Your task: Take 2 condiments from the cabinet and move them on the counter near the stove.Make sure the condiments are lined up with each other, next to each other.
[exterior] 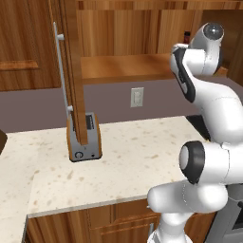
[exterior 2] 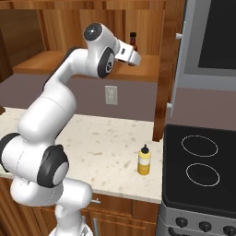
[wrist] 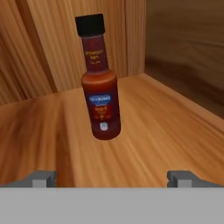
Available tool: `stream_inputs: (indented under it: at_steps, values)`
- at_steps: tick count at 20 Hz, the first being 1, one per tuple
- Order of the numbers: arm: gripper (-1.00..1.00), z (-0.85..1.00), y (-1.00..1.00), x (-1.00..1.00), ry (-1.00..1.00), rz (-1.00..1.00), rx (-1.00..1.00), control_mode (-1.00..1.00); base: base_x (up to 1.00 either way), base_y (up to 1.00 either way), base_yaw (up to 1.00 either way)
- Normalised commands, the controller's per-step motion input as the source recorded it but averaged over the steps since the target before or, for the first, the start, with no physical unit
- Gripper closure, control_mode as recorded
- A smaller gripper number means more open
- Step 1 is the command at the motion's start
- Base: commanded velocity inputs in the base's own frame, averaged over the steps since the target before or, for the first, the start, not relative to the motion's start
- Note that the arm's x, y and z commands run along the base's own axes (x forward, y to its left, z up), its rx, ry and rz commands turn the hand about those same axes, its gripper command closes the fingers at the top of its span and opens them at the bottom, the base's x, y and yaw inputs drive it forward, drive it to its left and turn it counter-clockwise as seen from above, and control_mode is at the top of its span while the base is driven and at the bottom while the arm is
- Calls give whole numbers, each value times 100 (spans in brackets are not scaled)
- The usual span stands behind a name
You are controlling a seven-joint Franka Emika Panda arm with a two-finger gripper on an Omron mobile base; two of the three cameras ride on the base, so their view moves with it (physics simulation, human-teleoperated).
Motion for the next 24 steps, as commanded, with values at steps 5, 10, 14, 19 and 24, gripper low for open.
stream_inputs:
  at_steps: [5,10,14,19,24]
  values:
    - [-100,0,-4,23,1,0,0,-100,0,0,0]
    - [-100,0,-5,21,0,0,0,-100,0,0,0]
    - [-100,0,-6,21,0,0,0,-100,0,0,0]
    - [-100,0,-5,22,0,0,0,-100,0,0,0]
    - [-100,0,-3,20,0,0,0,-100,0,0,0]
